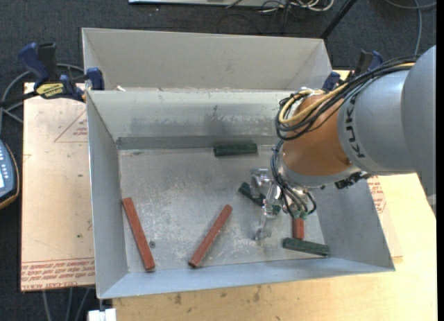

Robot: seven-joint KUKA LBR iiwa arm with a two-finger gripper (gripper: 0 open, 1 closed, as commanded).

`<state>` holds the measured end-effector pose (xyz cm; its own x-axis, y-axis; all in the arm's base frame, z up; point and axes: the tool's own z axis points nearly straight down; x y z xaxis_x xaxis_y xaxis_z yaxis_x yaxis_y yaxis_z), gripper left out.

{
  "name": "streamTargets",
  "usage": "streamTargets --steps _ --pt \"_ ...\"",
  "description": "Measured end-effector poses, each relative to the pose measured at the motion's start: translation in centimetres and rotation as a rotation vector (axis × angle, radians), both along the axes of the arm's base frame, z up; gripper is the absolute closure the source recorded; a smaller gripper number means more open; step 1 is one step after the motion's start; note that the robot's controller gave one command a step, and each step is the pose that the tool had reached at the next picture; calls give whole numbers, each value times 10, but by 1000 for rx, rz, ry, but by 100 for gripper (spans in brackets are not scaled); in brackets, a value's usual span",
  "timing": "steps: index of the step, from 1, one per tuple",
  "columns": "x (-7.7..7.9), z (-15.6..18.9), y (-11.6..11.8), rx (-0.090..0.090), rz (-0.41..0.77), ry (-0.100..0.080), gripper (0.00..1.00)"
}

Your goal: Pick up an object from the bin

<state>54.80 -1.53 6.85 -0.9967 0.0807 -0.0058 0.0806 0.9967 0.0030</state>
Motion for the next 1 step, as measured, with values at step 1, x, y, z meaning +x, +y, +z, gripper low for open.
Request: streamTargets --steps 1 --pt "8 82 76 3 15 -4 0"
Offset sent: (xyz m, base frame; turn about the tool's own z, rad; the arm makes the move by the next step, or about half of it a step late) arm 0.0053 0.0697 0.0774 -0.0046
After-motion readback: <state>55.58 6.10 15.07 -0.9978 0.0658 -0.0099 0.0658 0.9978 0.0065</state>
